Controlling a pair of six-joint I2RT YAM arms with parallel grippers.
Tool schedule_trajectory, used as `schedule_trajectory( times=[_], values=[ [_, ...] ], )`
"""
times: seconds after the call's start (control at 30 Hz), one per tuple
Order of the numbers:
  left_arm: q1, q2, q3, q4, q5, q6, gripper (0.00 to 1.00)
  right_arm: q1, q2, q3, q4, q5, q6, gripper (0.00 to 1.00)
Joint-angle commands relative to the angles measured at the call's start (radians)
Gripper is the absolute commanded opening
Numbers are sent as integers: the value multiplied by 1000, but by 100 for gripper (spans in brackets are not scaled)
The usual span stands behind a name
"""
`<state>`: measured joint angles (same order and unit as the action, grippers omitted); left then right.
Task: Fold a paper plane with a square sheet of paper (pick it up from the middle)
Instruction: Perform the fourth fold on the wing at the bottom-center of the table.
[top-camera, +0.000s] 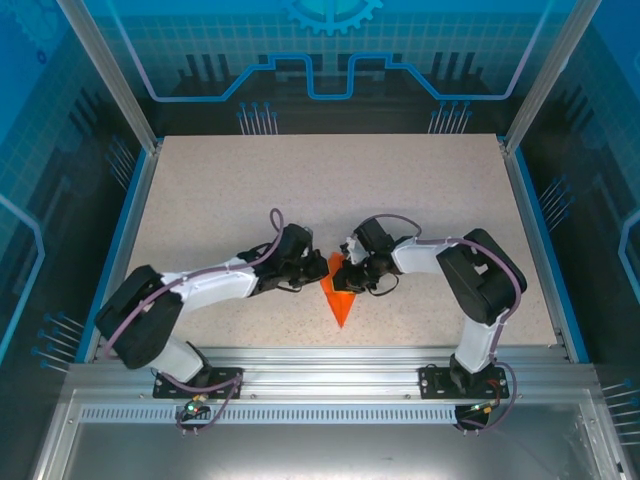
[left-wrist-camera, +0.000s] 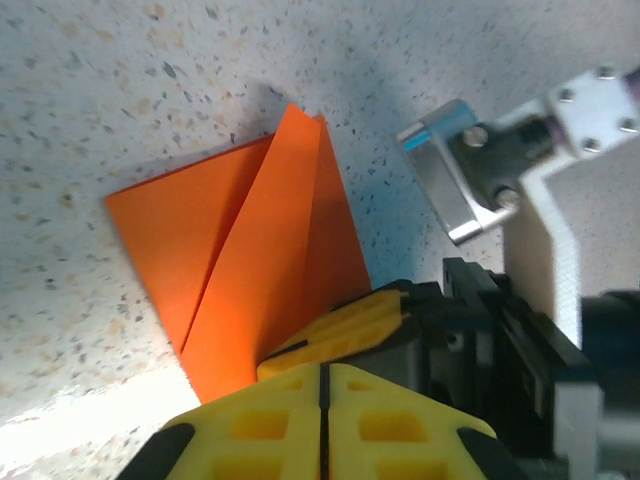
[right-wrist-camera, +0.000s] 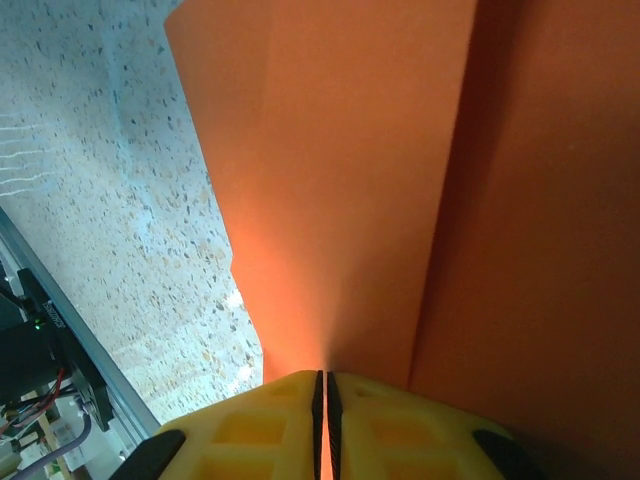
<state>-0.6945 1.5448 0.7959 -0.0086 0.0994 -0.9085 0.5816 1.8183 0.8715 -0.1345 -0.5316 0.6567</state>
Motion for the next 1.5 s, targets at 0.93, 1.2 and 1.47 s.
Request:
schedule_trajectory(
  times=[0.93, 1.2, 1.47],
  values=[
    [27, 307, 109, 1, 95, 0, 2, 47, -103, -168, 88, -47, 71, 17],
    [27, 297, 109, -2, 100, 6, 2, 67, -87, -132, -42, 65, 35, 16],
    [27, 290, 109, 3, 103, 9, 3, 82, -185, -196, 91, -13, 126, 17]
  ],
)
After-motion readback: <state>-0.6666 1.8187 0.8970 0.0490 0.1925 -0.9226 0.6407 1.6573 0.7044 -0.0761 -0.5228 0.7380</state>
